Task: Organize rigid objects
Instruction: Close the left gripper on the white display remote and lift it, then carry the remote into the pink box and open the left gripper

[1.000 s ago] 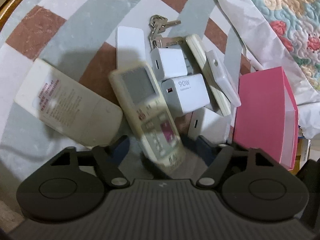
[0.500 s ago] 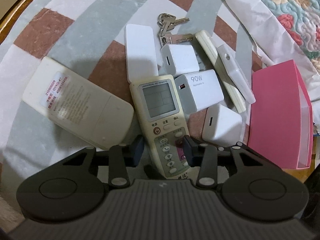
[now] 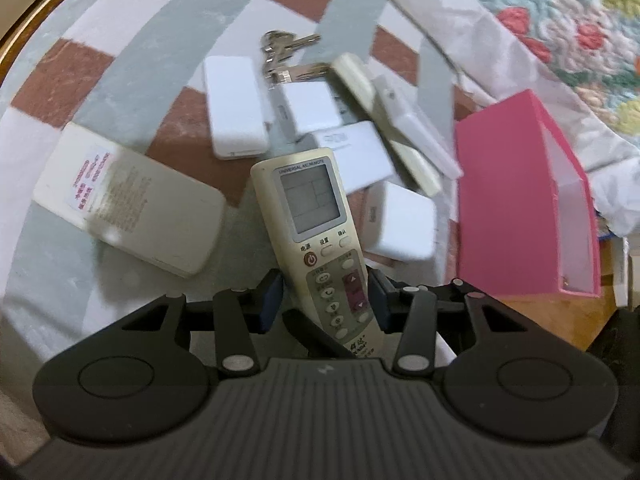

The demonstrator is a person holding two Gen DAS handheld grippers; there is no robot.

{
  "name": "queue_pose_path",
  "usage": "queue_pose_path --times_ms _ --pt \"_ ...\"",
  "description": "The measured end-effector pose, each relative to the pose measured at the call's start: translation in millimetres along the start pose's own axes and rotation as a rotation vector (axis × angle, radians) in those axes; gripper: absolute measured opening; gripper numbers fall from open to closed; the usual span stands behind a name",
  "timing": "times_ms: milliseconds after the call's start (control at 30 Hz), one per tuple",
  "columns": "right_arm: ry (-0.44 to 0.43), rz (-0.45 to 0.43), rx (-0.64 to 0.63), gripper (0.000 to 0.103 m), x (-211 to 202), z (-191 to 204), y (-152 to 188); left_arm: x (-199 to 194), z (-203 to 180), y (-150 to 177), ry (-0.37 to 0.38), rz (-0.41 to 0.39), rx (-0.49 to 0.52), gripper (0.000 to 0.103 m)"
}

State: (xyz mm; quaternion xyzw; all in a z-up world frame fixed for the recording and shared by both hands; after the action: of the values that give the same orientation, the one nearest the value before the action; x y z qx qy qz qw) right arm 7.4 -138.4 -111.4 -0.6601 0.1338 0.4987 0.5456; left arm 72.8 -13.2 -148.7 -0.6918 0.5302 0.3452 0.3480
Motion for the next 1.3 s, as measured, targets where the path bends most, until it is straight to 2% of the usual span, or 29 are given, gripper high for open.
queue_pose_path --times_ms 400,733,933,1133,1300 --pt "0.107 -0.176 0.043 0.058 -55 -15 2 -52 -61 25 0.065 -0.120 0.271 0.044" --pt "0.218 -0.268 0.096 0.058 -132 -60 0 -79 -162 34 0.089 -0.151 0.527 0.044" --pt "0.260 -0.279 0.158 0.058 -161 -101 13 -61 -221 43 0.086 -0.130 0.621 0.044" --pt "0.342 -0.234 0.194 0.058 -169 -147 32 -17 -266 35 0.139 -0.056 0.595 0.043" --pt "0.357 -0.178 0.289 0.058 -161 -199 49 35 -299 27 0.166 -0.002 0.578 0.043"
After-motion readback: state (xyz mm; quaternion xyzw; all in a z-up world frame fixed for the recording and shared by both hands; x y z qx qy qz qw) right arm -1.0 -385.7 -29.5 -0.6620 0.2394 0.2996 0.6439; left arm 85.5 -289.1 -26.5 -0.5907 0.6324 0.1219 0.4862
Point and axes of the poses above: each gripper's, at about its wrist camera, not at the fingertips, and x roughly the way its jaws point, z to its left, y to its underside, the point moved 1 cm from there along x, roughly the way its jaws point, and after that the axes turned 10 degrees about -x, right-handed, at the moved point
